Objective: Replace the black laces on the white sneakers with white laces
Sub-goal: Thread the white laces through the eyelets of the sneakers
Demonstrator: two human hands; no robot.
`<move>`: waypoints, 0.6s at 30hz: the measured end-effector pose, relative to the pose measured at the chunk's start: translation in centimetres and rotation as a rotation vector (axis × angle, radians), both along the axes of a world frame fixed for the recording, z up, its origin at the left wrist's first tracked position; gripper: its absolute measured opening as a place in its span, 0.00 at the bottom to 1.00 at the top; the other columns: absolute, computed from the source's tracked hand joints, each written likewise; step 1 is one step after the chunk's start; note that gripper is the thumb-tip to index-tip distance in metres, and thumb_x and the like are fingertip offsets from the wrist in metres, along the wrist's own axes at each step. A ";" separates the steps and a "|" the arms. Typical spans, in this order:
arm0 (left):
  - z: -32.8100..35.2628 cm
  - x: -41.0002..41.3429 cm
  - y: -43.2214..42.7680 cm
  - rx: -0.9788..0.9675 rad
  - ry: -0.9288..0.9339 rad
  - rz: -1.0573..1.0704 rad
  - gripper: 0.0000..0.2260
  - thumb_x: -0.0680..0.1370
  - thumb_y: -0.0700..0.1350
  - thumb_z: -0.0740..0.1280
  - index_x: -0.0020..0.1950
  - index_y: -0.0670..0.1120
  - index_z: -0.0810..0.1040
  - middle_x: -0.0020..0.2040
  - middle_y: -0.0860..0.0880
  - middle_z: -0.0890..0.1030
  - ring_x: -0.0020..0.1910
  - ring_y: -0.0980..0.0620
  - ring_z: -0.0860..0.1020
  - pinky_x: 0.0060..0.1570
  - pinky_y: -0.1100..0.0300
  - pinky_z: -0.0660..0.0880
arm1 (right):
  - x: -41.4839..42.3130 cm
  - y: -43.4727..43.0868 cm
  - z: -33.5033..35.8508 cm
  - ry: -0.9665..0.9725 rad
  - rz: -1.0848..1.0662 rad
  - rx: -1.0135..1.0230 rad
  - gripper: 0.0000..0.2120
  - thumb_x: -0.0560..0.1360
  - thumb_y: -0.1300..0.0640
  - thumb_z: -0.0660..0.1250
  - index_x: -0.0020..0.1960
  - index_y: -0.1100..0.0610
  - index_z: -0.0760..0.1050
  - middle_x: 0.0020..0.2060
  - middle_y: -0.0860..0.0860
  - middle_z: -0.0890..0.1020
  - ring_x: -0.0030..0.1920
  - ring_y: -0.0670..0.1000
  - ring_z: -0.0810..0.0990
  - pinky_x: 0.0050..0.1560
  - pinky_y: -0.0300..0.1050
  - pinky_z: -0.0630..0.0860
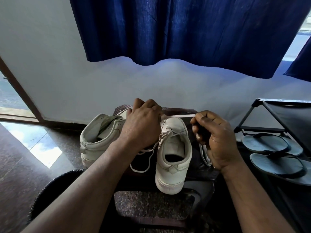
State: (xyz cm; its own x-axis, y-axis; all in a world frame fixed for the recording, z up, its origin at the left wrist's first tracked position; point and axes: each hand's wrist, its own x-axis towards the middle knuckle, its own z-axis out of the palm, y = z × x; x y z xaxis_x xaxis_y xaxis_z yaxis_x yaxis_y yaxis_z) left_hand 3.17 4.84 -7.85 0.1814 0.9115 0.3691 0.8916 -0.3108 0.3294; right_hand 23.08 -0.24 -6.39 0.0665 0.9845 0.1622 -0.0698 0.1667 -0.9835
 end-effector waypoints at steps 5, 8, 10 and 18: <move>0.8 1.0 -0.8 -0.018 -0.311 -0.263 0.09 0.84 0.53 0.64 0.59 0.54 0.83 0.59 0.58 0.81 0.57 0.70 0.68 0.62 0.56 0.66 | -0.7 0.2 -0.4 -0.016 0.048 0.002 0.11 0.80 0.56 0.66 0.40 0.56 0.81 0.31 0.53 0.77 0.32 0.46 0.72 0.31 0.36 0.68; 1.3 1.7 -1.1 -0.111 -0.437 -0.409 0.07 0.82 0.52 0.66 0.47 0.57 0.82 0.51 0.60 0.83 0.58 0.65 0.74 0.61 0.60 0.66 | -0.8 0.4 -0.6 -0.031 0.061 0.004 0.11 0.77 0.52 0.66 0.40 0.54 0.82 0.33 0.55 0.77 0.33 0.47 0.73 0.31 0.37 0.69; 1.1 1.7 -0.8 -0.169 -0.418 -0.352 0.09 0.81 0.55 0.67 0.41 0.61 0.79 0.47 0.60 0.82 0.57 0.55 0.75 0.57 0.59 0.68 | -0.5 0.4 -0.7 -0.027 0.038 0.003 0.10 0.78 0.53 0.67 0.42 0.57 0.82 0.33 0.55 0.78 0.33 0.48 0.73 0.31 0.37 0.69; 1.5 1.4 -1.3 -0.347 -0.622 -0.390 0.09 0.80 0.55 0.68 0.51 0.52 0.84 0.47 0.53 0.86 0.52 0.50 0.84 0.55 0.53 0.78 | -0.5 0.5 -1.0 -0.080 0.039 0.044 0.09 0.78 0.54 0.69 0.41 0.56 0.83 0.32 0.54 0.79 0.35 0.51 0.74 0.35 0.42 0.71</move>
